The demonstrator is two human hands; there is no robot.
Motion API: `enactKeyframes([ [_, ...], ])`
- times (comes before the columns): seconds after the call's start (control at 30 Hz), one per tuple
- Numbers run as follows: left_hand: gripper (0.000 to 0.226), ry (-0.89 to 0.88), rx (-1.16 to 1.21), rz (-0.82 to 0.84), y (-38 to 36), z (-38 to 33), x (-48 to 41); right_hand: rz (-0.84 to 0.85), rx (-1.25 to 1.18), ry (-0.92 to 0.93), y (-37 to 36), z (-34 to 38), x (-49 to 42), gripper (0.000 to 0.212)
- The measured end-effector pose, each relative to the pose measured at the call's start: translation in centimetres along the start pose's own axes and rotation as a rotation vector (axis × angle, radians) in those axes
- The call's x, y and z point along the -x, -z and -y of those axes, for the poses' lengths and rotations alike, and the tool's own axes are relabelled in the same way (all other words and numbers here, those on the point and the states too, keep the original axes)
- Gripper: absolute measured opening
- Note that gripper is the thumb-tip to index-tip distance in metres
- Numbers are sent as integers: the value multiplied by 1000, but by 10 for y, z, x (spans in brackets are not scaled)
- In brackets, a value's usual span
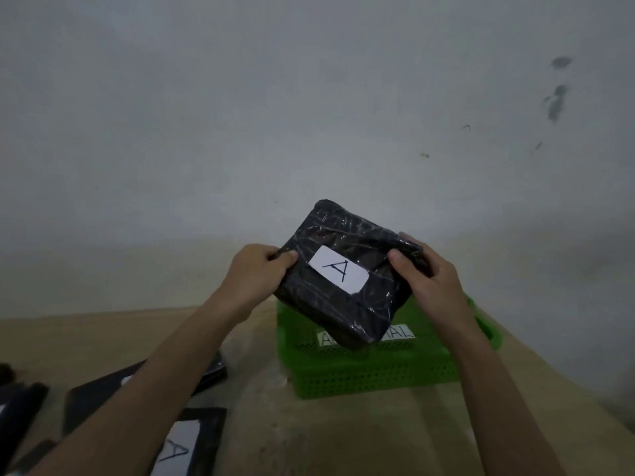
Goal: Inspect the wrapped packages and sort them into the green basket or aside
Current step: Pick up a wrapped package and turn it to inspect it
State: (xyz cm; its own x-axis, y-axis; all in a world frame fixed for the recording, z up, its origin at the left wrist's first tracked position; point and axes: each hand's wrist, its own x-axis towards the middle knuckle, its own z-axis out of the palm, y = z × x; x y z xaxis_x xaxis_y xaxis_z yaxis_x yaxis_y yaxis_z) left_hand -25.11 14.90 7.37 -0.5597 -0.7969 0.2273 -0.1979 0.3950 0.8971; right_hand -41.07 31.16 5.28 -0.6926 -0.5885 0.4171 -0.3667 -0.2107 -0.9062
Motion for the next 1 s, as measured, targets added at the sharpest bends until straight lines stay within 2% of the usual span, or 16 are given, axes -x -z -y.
enactKeyframes([
  [0.03, 35, 17, 15, -12, -11, -2, -5, -18, -29, -22, 8, -4, -5, 65],
  [0.1, 31, 74, 44, -21, -33, -4, -15, -85, -26, -41, 27, -12, -15, 63],
  [0.17, 28, 144, 73, -18, -55, 0, -24, -172, 119, -32, 48, -27, -22, 49],
  [0.27, 23, 274, 111, -1, -83, 9, -34, -259, 435, -43, 73, -54, -24, 43],
  [0.43, 13, 422, 155, 92, -118, 15, -46, -155, 707, -214, 92, -92, -27, 51],
  [0.6, 6, 544, 101, 189, -141, 23, -50, -115, 667, -238, 90, -89, -26, 49],
  [0.7, 11, 581, 104, 197, -155, 26, -49, -118, 654, -243, 90, -86, -25, 49],
  [1.0, 23, 448, 118, 137, -197, 30, -63, -165, 600, -262, 95, -86, -23, 45],
])
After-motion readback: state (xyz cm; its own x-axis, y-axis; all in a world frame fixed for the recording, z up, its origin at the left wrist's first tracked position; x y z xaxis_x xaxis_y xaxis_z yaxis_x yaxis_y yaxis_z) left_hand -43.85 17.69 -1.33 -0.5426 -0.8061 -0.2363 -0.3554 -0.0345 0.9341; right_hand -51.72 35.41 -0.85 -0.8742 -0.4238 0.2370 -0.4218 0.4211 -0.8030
